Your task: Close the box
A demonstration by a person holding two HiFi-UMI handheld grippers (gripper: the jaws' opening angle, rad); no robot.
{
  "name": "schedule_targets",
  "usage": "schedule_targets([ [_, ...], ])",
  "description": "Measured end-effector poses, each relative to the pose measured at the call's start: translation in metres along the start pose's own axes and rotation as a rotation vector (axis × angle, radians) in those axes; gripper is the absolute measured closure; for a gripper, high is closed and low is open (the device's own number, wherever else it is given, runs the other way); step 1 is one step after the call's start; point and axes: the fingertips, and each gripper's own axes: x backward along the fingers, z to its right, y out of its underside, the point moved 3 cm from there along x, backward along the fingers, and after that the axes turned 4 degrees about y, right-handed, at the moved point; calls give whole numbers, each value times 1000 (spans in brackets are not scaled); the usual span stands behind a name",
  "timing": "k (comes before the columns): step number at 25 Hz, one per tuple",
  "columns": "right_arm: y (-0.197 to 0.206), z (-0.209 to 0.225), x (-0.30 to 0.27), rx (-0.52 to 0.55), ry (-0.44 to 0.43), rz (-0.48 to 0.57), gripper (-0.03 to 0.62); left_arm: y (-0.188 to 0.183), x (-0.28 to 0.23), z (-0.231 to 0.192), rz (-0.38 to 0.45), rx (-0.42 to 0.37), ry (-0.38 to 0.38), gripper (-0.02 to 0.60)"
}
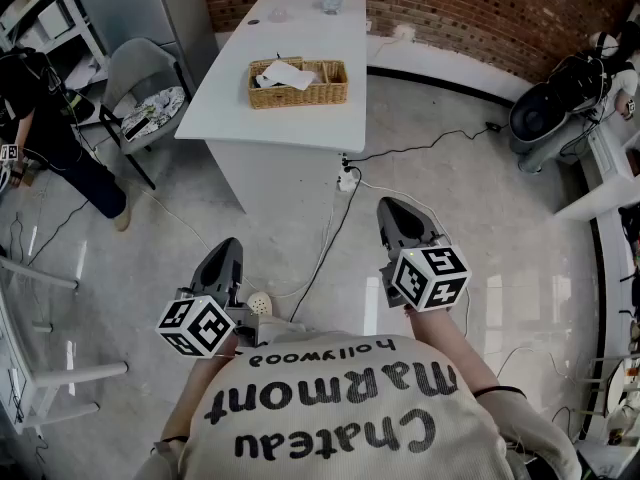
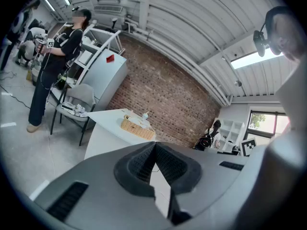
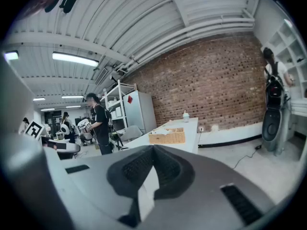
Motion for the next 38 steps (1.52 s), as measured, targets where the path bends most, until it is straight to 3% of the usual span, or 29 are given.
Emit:
schedule_targets([
  [12,-1,-7,-33,-34,21,12,591,-22,-27,-32,-14,5,39,580],
  [16,-21,-16,-70,-108,36,57,591,-53,-52,-60,-22,-1,71,580],
  [22,-49,-45,-131,-127,76,93,591,-118,-85,-107,-14,-42,125,580],
  [26,-49,-69,-170,-161,111,93,591,-143,-95,-143,-38,-71,162,580],
  [32,-24,-99,-210,-187,129,26,591,-147,-110,-191,-88,-38,183,580],
  [38,1,-100,-224,-201,165,-81,591,-127,-126,-217,-162,32,167,580],
])
